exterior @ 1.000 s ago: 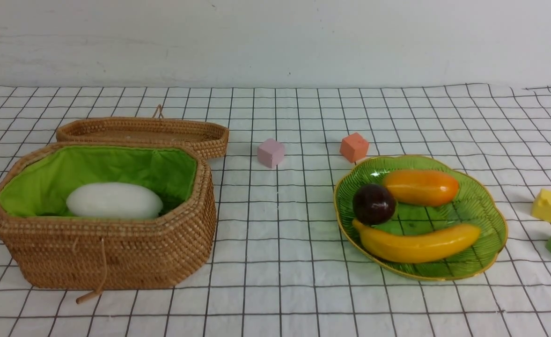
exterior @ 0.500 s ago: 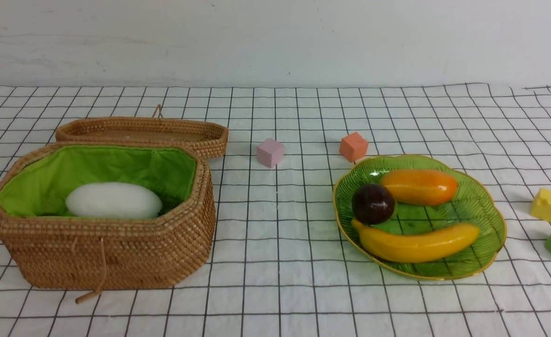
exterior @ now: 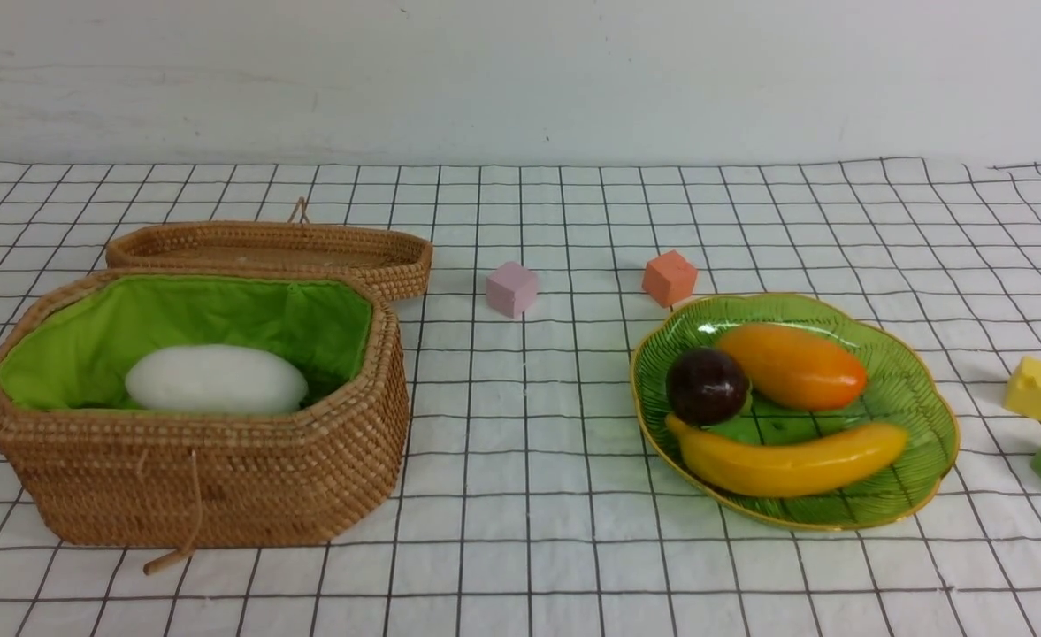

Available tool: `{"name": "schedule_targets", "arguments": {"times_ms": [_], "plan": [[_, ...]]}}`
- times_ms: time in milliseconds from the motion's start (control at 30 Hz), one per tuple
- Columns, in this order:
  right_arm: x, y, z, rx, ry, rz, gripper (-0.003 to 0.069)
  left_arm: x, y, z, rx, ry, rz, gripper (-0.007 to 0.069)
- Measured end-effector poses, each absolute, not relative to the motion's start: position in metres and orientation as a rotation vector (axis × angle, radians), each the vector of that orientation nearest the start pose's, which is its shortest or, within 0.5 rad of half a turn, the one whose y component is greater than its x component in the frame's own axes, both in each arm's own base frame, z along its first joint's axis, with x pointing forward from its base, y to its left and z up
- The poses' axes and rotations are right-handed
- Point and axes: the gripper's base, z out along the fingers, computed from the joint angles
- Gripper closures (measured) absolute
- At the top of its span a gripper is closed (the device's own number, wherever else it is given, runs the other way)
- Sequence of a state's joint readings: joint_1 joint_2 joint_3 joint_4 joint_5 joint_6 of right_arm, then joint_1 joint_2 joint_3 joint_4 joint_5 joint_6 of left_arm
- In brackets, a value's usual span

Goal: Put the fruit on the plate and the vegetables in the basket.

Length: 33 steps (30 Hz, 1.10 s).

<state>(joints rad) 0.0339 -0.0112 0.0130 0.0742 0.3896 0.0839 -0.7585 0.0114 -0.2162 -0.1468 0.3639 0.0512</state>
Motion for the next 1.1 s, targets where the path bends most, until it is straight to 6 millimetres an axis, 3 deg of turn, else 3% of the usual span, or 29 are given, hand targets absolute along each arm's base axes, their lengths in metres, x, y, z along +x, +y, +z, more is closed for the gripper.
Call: {"name": "schedule_targets", "arguments": {"times_ms": [500, 767, 867, 967, 1100], "plan": [[0.052, 0.004, 0.174, 0.093, 1.875, 0.156, 0.0656, 0.029, -0.033, 0.246, 0.586, 1.593, -0.667, 0.0627], [0.052, 0.004, 0.175, 0.093, 1.874, 0.156, 0.065, 0.044, -0.019, 0.226, 0.269, 1.653, -0.337, 0.0637], [0.052, 0.004, 0.175, 0.094, 1.874, 0.156, 0.0648, 0.051, -0.012, 0.206, 0.099, 1.708, -0.214, 0.0637], [0.052, 0.004, 0.175, 0.094, 1.874, 0.156, 0.0645, 0.054, -0.007, 0.183, -0.036, 1.772, -0.193, 0.0637], [0.052, 0.004, 0.175, 0.094, 1.874, 0.156, 0.0643, 0.052, -0.006, 0.171, -0.11, 1.874, -0.21, 0.0637]]}}
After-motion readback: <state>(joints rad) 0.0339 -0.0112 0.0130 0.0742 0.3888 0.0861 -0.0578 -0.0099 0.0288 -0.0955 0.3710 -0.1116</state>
